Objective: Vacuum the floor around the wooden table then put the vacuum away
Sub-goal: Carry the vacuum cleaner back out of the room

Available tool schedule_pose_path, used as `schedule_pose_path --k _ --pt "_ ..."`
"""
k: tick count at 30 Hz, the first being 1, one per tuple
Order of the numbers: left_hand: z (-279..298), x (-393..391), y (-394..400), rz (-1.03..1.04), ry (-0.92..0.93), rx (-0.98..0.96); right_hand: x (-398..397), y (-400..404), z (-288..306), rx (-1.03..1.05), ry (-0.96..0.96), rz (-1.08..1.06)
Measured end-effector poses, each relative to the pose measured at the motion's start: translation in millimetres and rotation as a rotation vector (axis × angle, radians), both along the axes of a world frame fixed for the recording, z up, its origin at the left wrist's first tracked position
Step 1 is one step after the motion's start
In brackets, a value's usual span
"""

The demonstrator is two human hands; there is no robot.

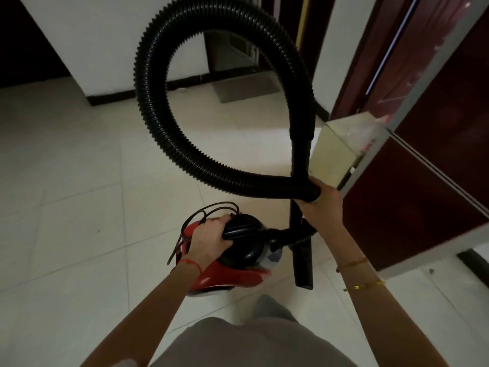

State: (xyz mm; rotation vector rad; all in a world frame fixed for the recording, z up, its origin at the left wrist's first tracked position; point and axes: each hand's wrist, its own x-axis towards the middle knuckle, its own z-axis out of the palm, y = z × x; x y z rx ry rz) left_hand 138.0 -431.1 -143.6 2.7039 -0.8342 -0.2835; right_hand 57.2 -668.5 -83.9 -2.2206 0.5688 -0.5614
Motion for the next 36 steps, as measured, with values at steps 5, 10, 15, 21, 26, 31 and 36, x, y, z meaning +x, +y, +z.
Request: schedule_pose_path --k 5,10,15,21,26,31,36 --pt "-1 93 8 0.112 0.016 0.035 117 6 -2 -0.004 -0.006 0.083" --pt "-5 197 7 0.216 0.037 0.063 247 3 -10 0.011 0.018 0.203" --pt "2 306 0 0.290 0.022 0.099 386 -9 -1 0.015 0.054 0.328" --pt "17 437 -4 0.406 0.013 0.059 536 -10 18 -0.031 -0.001 0.427" --pt "17 549 1 0.458 0.004 0.042 655 -3 21 -0.050 -0.019 0.481" --pt "5 671 12 0.466 0.012 0.028 779 10 8 -0.050 -0.024 0.503" --pt "2 802 30 0.439 -0.046 0.007 915 28 6 -0.058 0.020 0.534"
